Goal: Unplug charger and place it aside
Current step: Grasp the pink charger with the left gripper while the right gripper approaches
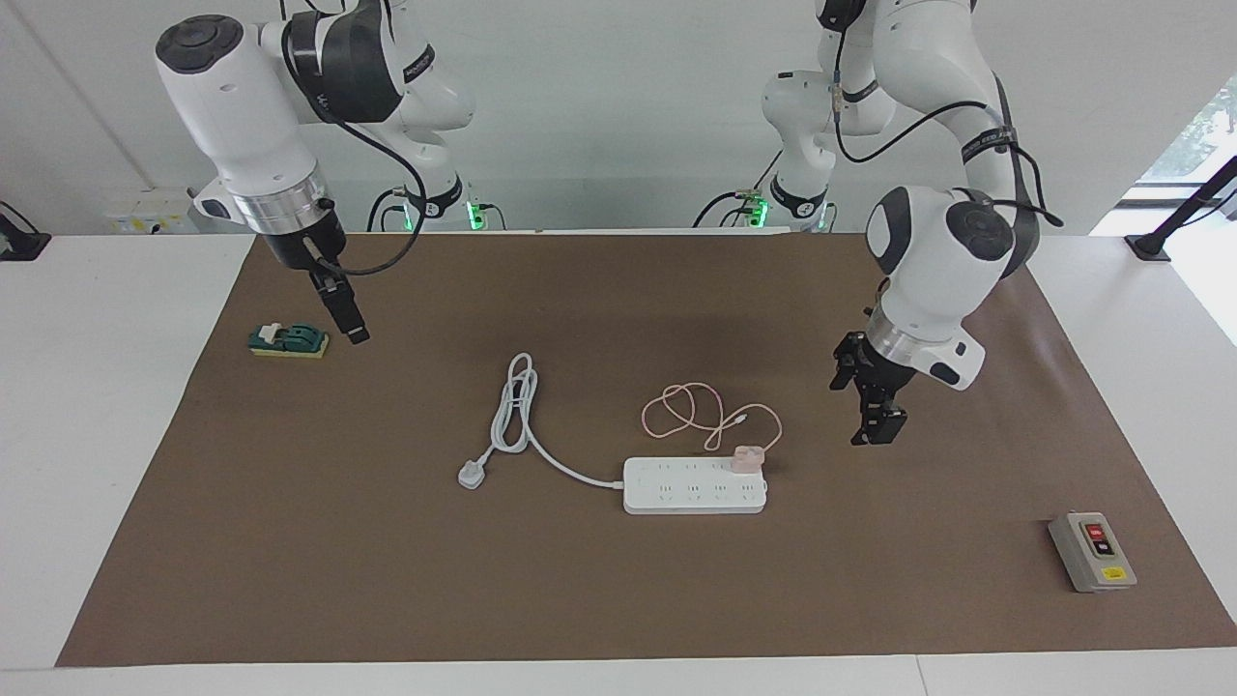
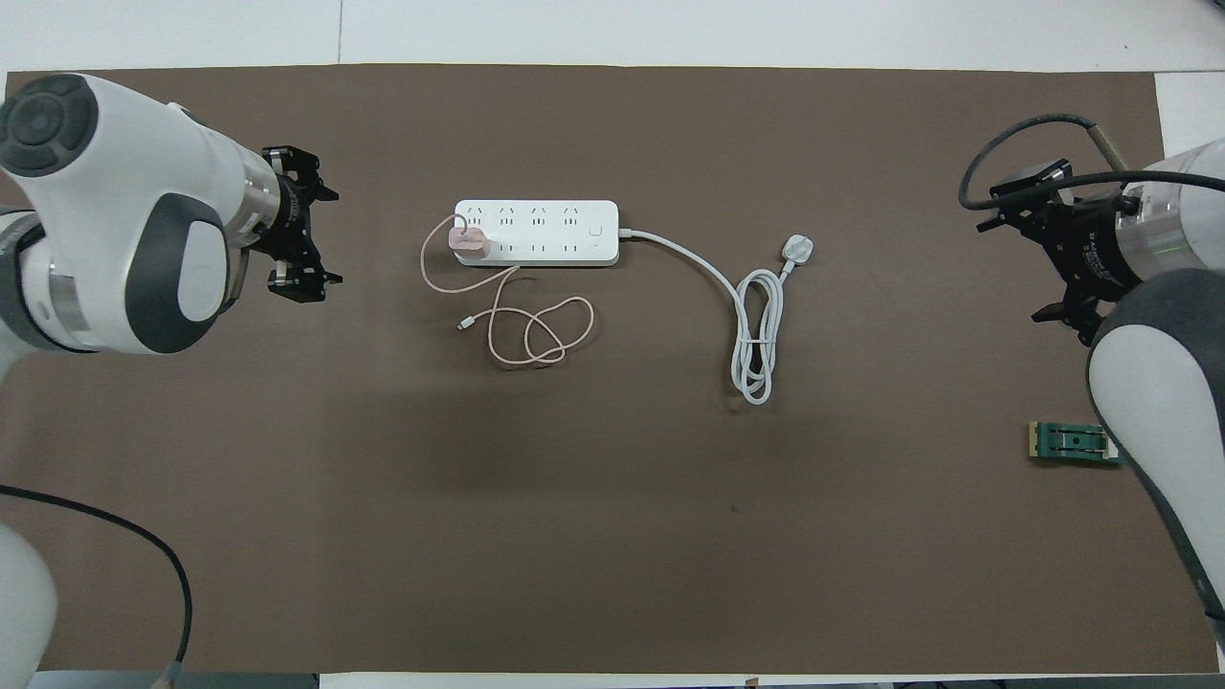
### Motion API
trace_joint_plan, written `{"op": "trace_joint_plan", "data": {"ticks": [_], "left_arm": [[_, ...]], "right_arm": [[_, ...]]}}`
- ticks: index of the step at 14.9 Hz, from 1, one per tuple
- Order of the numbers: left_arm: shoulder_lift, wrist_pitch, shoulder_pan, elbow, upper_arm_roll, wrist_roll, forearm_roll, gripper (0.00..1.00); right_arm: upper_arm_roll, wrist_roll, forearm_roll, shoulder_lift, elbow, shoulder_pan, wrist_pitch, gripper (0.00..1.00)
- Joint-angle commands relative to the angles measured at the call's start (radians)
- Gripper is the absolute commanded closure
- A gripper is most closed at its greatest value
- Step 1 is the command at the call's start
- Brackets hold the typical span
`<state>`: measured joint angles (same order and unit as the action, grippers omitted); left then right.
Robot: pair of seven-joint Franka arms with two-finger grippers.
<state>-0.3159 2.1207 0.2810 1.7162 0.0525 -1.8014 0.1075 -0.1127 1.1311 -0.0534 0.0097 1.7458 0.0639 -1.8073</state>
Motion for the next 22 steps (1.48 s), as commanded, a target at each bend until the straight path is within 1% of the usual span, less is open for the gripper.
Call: {"op": "trace_joint_plan", "data": {"ticks": [1, 2, 5, 6, 8, 9, 10, 11, 12, 13, 14, 19, 22], "left_arm": [[-0.139, -0.013, 0.036, -0.149, 0.021, -0.145, 0.02, 0.0], [-0.187, -0.018, 0.04, -0.218, 0.021, -0.192, 0.02, 0.0], [-0.229, 0.013, 0.052, -0.225, 0.021, -0.216, 0.024, 0.0], [-0.232, 0.03, 0.072, -0.224, 0.023, -0.217, 0.023, 0.0], [-0.241, 0.047, 0.087, -0.221, 0.023, -0.228, 0.02, 0.0], [-0.244, 0.082, 0.092, -0.218, 0.023, -0.233, 0.018, 0.0], [-0.244, 0.108, 0.104, -0.205, 0.023, -0.233, 0.018, 0.0], [-0.244, 0.108, 0.106, -0.201, 0.023, -0.234, 0.018, 0.0], [-0.242, 0.11, 0.112, -0.198, 0.023, -0.234, 0.018, 0.0], [-0.238, 0.116, 0.13, -0.173, 0.023, -0.234, 0.02, 0.0], [-0.236, 0.123, 0.133, -0.167, 0.023, -0.234, 0.018, 0.0], [-0.226, 0.145, 0.164, -0.11, 0.023, -0.233, 0.017, 0.0], [-0.224, 0.166, 0.172, -0.095, 0.023, -0.233, 0.018, 0.0]], "right_arm": [[-0.007, 0.077, -0.035, 0.106, -0.145, 0.008, 0.098, 0.0], [-0.007, 0.122, -0.051, 0.163, -0.219, -0.01, 0.135, 0.0], [-0.007, 0.241, -0.054, 0.291, -0.392, -0.062, 0.178, 0.0], [-0.007, 0.289, -0.052, 0.33, -0.435, -0.081, 0.178, 0.0], [-0.007, 0.346, -0.051, 0.386, -0.486, -0.116, 0.165, 0.0], [-0.005, 0.393, -0.052, 0.403, -0.489, -0.134, 0.142, 0.0], [-0.005, 0.426, -0.081, 0.414, -0.488, -0.139, 0.106, 0.0], [-0.004, 0.447, -0.126, 0.438, -0.489, -0.141, 0.091, 0.0], [-0.002, 0.485, -0.144, 0.459, -0.491, -0.144, 0.08, 0.0], [-0.005, 0.545, -0.149, 0.482, -0.493, -0.163, 0.024, 0.0], [-0.005, 0.568, -0.152, 0.499, -0.493, -0.179, -0.004, 0.0], [-0.005, 0.581, -0.267, 0.582, -0.493, -0.223, -0.161, 0.0], [-0.007, 0.581, -0.322, 0.625, -0.499, -0.253, -0.253, 0.0]]}}
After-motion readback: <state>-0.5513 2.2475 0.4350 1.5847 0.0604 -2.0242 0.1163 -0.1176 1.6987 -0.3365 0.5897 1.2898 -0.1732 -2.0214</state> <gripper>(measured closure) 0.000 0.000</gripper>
